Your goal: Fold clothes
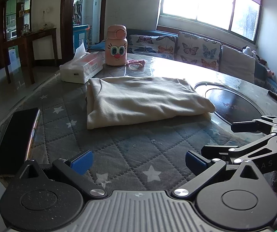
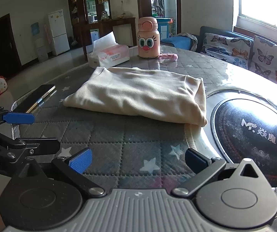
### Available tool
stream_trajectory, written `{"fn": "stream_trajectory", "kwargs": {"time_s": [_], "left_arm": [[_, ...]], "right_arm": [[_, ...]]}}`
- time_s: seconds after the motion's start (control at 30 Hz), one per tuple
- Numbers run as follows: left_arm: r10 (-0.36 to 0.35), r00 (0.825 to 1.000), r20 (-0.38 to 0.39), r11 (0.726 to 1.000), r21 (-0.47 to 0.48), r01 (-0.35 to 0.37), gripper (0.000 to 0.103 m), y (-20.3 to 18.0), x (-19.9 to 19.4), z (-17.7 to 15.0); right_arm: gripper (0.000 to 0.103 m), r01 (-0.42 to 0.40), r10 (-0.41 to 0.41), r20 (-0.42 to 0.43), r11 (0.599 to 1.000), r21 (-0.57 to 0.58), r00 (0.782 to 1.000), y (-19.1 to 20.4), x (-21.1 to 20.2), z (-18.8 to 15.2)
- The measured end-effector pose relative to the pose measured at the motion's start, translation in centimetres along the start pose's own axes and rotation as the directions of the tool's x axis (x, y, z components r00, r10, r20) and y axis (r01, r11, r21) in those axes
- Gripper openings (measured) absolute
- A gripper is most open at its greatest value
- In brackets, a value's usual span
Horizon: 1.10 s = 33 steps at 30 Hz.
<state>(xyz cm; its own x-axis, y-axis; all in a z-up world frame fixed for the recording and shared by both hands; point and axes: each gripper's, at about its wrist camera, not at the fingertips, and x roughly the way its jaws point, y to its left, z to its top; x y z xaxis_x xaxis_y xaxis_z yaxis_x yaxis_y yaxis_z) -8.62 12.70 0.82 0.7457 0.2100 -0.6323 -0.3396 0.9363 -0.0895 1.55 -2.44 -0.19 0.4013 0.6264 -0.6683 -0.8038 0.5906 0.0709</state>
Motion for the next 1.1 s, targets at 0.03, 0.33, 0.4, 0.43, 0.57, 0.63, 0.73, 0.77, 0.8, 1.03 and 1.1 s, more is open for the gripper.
{"fn": "stream_trajectory", "kwargs": {"time_s": [0.03, 0.33, 0.4, 0.43, 0.57, 0.63, 0.73, 0.77, 0.8, 1.03, 1.1], "left_arm": [[0.000, 1.000, -0.001, 1.000, 0.000, 0.000, 0.103, 0.0, 0.0, 0.0], [0.000, 1.000, -0.010, 1.000, 0.000, 0.000, 0.103, -0.2, 0.2, -0.4], [0.000, 1.000, -0.011, 1.000, 0.001, 0.000, 0.103, -0.3, 0.3, -0.4], [0.000, 1.000, -0.011, 1.000, 0.002, 0.000, 0.103, -0.4, 0.3, -0.4], [-0.001, 1.000, -0.012, 1.000, 0.007, 0.001, 0.103, -0.6, 0.4, -0.4], [-0.001, 1.000, -0.014, 1.000, 0.008, 0.001, 0.103, -0.6, 0.4, -0.4], [-0.002, 1.000, -0.016, 1.000, 0.009, 0.002, 0.103, -0.8, 0.5, -0.4], [-0.002, 1.000, -0.017, 1.000, 0.009, 0.002, 0.103, -0.8, 0.5, -0.5], [-0.003, 1.000, -0.017, 1.000, 0.009, 0.003, 0.103, -0.9, 0.5, -0.5], [-0.001, 1.000, -0.023, 1.000, 0.010, 0.001, 0.103, -1.1, 0.7, -0.5], [0.000, 1.000, -0.024, 1.000, 0.012, 0.001, 0.103, -1.1, 0.7, -0.5]], "right_arm": [[0.103, 0.000, 0.000, 0.000, 1.000, 0.000, 1.000, 0.0, 0.0, 0.0], [0.103, 0.001, -0.001, -0.009, 1.000, -0.003, 1.000, 0.2, 0.0, -0.3], [0.103, 0.001, -0.001, -0.009, 1.000, -0.005, 1.000, 0.2, 0.0, -0.4], [0.103, 0.002, -0.002, -0.009, 1.000, -0.005, 1.000, 0.2, 0.0, -0.4], [0.103, 0.004, -0.004, -0.011, 1.000, -0.003, 1.000, 0.1, 0.0, -0.4], [0.103, 0.004, -0.004, -0.011, 1.000, -0.002, 1.000, 0.0, 0.0, -0.4], [0.103, 0.005, -0.005, -0.013, 1.000, -0.002, 1.000, 0.0, 0.0, -0.5], [0.103, 0.006, -0.006, -0.014, 1.000, -0.002, 1.000, 0.0, 0.0, -0.5], [0.103, 0.007, -0.007, -0.015, 1.000, -0.002, 1.000, -0.1, 0.0, -0.5], [0.103, 0.007, -0.007, -0.021, 1.000, 0.003, 1.000, -0.3, 0.0, -0.7], [0.103, 0.007, -0.007, -0.022, 1.000, 0.005, 1.000, -0.4, 0.0, -0.7]]}}
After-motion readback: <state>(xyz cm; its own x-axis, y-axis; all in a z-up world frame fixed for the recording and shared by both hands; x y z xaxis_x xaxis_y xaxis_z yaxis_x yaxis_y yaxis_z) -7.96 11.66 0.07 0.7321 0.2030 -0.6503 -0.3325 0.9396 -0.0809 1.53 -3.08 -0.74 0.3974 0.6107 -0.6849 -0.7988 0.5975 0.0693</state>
